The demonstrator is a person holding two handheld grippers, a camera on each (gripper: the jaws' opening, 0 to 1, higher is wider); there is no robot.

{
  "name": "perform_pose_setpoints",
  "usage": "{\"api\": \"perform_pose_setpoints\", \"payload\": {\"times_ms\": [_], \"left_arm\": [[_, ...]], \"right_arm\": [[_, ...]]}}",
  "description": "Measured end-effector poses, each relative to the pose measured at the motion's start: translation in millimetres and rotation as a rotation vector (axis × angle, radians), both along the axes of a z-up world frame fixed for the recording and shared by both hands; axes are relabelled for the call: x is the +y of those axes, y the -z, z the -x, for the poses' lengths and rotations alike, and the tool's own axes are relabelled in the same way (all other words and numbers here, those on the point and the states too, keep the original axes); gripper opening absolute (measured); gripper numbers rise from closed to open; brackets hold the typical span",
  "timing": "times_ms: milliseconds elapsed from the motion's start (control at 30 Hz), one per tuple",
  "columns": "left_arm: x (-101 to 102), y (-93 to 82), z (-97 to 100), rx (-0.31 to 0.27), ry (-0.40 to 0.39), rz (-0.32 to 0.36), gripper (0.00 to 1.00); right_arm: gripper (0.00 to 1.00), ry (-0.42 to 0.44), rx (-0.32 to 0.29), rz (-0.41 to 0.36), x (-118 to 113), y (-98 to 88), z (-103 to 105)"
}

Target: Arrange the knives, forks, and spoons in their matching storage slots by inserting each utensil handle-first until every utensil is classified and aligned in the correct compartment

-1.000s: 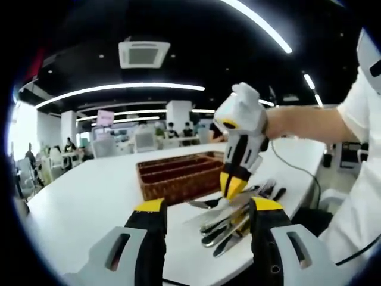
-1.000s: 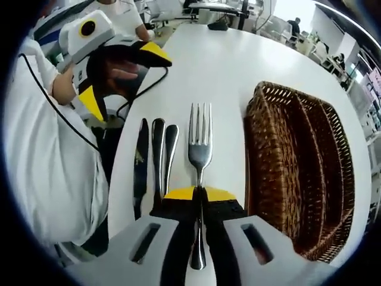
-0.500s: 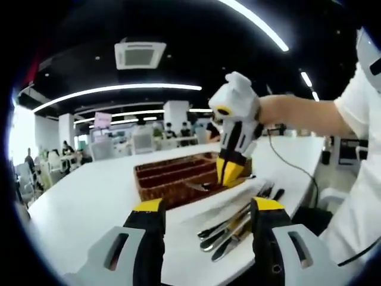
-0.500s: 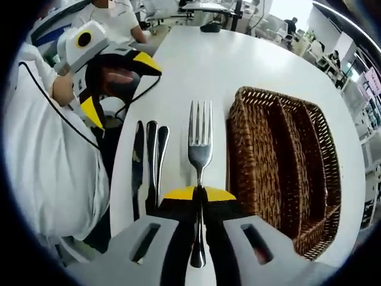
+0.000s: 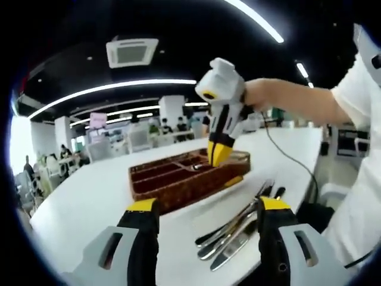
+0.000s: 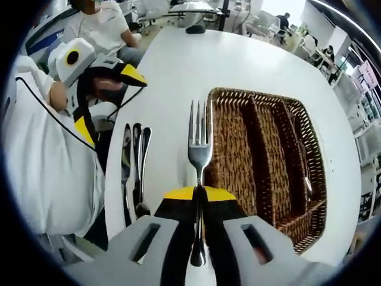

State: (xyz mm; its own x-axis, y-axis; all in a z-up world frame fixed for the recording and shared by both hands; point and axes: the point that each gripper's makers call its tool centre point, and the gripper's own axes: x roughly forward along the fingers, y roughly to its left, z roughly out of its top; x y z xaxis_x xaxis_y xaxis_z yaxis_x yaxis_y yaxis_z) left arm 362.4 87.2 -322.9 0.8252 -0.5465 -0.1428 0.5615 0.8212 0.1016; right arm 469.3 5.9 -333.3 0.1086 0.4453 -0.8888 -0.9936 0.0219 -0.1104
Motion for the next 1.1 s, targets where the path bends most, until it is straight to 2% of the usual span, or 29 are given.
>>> {"api": "perform_pose_setpoints", "payload": {"times_ms": [200, 333, 467, 700, 900, 967, 1100], "left_arm": [[-1, 2.7, -0.2, 0.008, -0.009, -0.001, 0.72], [-2, 9.2, -1.0, 0.026, -0.004, -0.006, 0.73], [-1, 10.2, -0.8, 0.035, -0.006, -0.002, 0.73], [3, 9.1, -1.3, 0.035, -0.015, -0.001, 0.74], [-5, 10.8, 0.3, 0.039, -0.019, -0.001, 0.74], [-5, 9.7, 0.5, 0.038, -0.019, -0.001, 0.74], [-4, 7.9, -0.2, 0.034, -0.021, -0.002, 0.74]], "right_arm": [[0.02, 0.004, -0.018, -0.006, 1, -6.9, -17], [0.02, 0.013, -0.041, -0.005, 5, -12.9, -38], [0.02, 0.014, -0.049, -0.004, 5, -13.9, -39], [0.02, 0.004, -0.064, 0.009, 19, -8.1, -54], [0.02, -0.017, -0.072, 0.033, 28, -3.2, -68], [0.02, -0.018, -0.074, 0.049, 28, 1.3, -67], [0.02, -0.03, -0.087, 0.073, 30, -2.8, -78]]}}
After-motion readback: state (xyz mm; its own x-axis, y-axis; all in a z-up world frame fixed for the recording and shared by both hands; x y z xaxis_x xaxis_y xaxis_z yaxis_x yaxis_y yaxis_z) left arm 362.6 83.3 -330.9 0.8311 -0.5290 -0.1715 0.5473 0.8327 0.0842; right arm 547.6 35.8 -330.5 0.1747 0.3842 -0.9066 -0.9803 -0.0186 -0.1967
